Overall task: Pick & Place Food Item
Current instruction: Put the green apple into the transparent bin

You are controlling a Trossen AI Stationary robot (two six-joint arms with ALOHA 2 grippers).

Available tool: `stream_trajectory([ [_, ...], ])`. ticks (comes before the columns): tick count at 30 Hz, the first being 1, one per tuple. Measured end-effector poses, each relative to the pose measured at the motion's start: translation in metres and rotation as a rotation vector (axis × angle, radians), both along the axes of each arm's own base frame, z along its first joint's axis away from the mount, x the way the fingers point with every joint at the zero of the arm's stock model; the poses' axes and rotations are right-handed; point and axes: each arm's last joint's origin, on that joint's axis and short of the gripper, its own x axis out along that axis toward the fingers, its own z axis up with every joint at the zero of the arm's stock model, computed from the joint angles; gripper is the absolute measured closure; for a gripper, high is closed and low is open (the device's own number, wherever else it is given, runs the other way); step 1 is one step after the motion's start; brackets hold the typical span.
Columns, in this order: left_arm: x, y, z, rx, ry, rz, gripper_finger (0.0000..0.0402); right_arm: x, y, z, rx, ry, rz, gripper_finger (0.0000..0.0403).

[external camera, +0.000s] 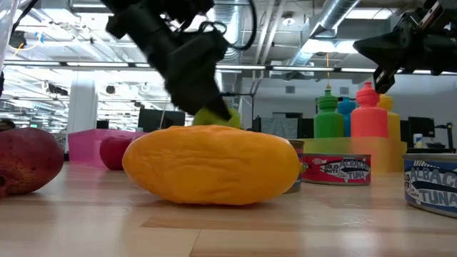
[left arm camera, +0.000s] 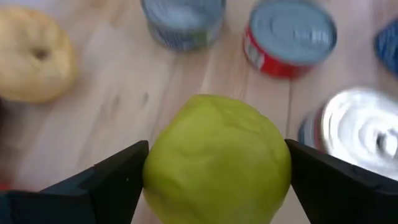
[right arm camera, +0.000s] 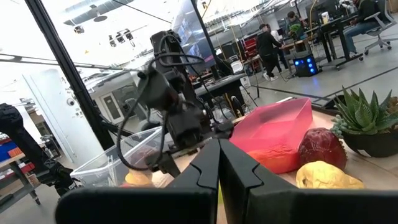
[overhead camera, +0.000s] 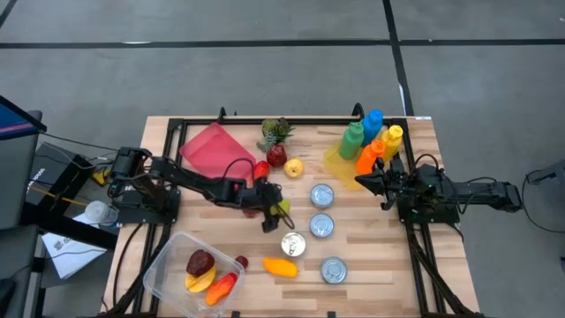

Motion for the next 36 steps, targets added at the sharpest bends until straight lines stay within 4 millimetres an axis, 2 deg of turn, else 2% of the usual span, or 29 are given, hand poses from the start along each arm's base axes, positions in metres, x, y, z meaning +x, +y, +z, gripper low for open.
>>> stream_trajectory([
  [8, 0.022, 0.0, 0.035, 0.023, -0.196, 0.068, 0.005, 0.0, 0.0, 0.0, 0.0, 0.0, 0.0, 0.0403],
  [17, 0.033, 0.001, 0.062, 0.056, -0.337, 0.141, 0.0051, 0.0, 0.0, 0.0, 0.0, 0.0, 0.0, 0.0403],
  [31, 0.041, 0.006, 0.083, 0.053, -0.457, 0.184, 0.0051, 0.0, 0.0, 0.0, 0.0, 0.0, 0.0, 0.0403],
  [36, 0.043, 0.007, 0.088, 0.003, -0.517, 0.216, 0.0047, 0.0, 0.0, 0.0, 0.0, 0.0, 0.0, 0.0403],
])
